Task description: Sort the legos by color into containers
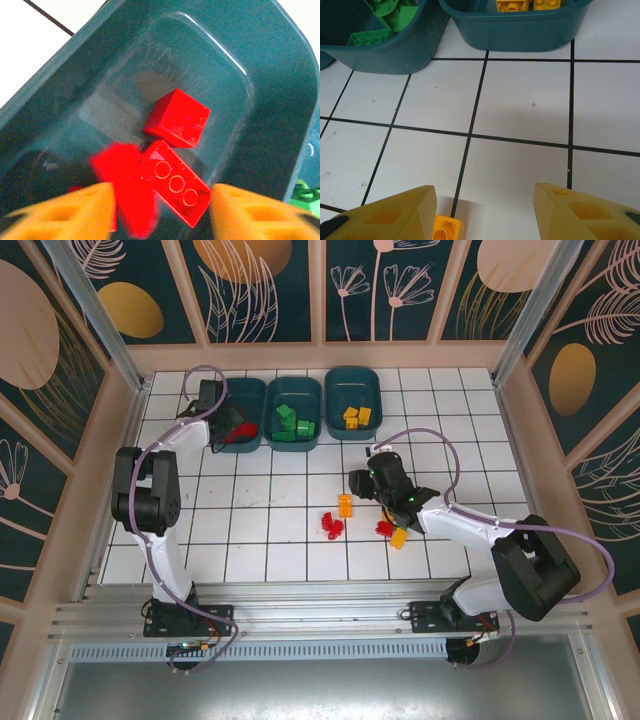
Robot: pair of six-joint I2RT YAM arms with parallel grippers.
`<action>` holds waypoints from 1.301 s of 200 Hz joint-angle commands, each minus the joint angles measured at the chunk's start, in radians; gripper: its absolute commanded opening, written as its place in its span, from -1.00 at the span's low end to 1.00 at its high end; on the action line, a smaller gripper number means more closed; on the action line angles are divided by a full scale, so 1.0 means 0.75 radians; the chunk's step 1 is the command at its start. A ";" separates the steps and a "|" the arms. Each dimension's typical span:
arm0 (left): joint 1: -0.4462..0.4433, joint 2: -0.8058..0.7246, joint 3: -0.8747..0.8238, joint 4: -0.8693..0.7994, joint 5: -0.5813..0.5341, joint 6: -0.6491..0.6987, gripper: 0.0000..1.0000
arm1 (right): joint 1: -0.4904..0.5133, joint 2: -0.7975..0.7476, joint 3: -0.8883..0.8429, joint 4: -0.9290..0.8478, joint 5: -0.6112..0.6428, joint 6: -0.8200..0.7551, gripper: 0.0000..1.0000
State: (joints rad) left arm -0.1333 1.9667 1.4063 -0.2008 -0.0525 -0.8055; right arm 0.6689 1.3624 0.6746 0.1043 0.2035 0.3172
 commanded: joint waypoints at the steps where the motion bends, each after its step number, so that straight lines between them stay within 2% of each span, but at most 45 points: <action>1: 0.007 -0.021 0.063 -0.054 0.043 0.054 0.39 | 0.023 0.023 0.060 -0.029 -0.003 0.010 0.14; 25: 0.006 -0.134 0.008 -0.015 0.092 0.076 0.52 | 0.063 0.095 0.114 -0.066 0.045 0.069 0.24; 42: 0.006 -0.301 -0.106 0.057 0.155 0.070 0.57 | 0.094 0.159 0.150 -0.085 0.071 0.128 0.30; 80: -0.013 -0.739 -0.584 0.322 0.351 -0.018 0.64 | 0.139 0.293 0.209 -0.123 0.095 0.240 0.32; 109: -0.054 -1.017 -0.918 0.383 0.385 -0.048 0.66 | 0.173 0.374 0.241 -0.174 0.105 0.270 0.29; 135: -0.078 -1.199 -1.105 0.421 0.403 -0.092 0.68 | 0.192 0.417 0.213 -0.177 0.100 0.292 0.26; 167: -0.091 -1.280 -1.171 0.406 0.434 -0.093 0.68 | 0.194 0.456 0.203 -0.160 0.103 0.299 0.06; 185: -0.095 -1.283 -1.182 0.403 0.448 -0.092 0.68 | 0.196 0.456 0.210 -0.168 0.124 0.297 -0.22; 201: -0.100 -1.283 -1.190 0.407 0.461 -0.093 0.67 | 0.196 0.430 0.201 -0.158 0.132 0.296 -0.35; 214: -0.102 -1.283 -1.194 0.401 0.459 -0.092 0.67 | 0.196 0.427 0.211 -0.169 0.135 0.289 -0.38; 229: -0.101 -1.285 -1.194 0.403 0.461 -0.092 0.67 | 0.200 0.420 0.209 -0.166 0.154 0.274 -0.52; 260: -0.102 -1.279 -1.185 0.401 0.461 -0.087 0.67 | 0.200 0.352 0.188 -0.129 0.210 0.244 -0.60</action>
State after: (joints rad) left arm -0.2043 1.0142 0.5179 0.0784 0.2806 -0.8665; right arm 0.8116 1.6894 0.8238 -0.0051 0.2916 0.5224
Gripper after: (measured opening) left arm 0.837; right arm 0.315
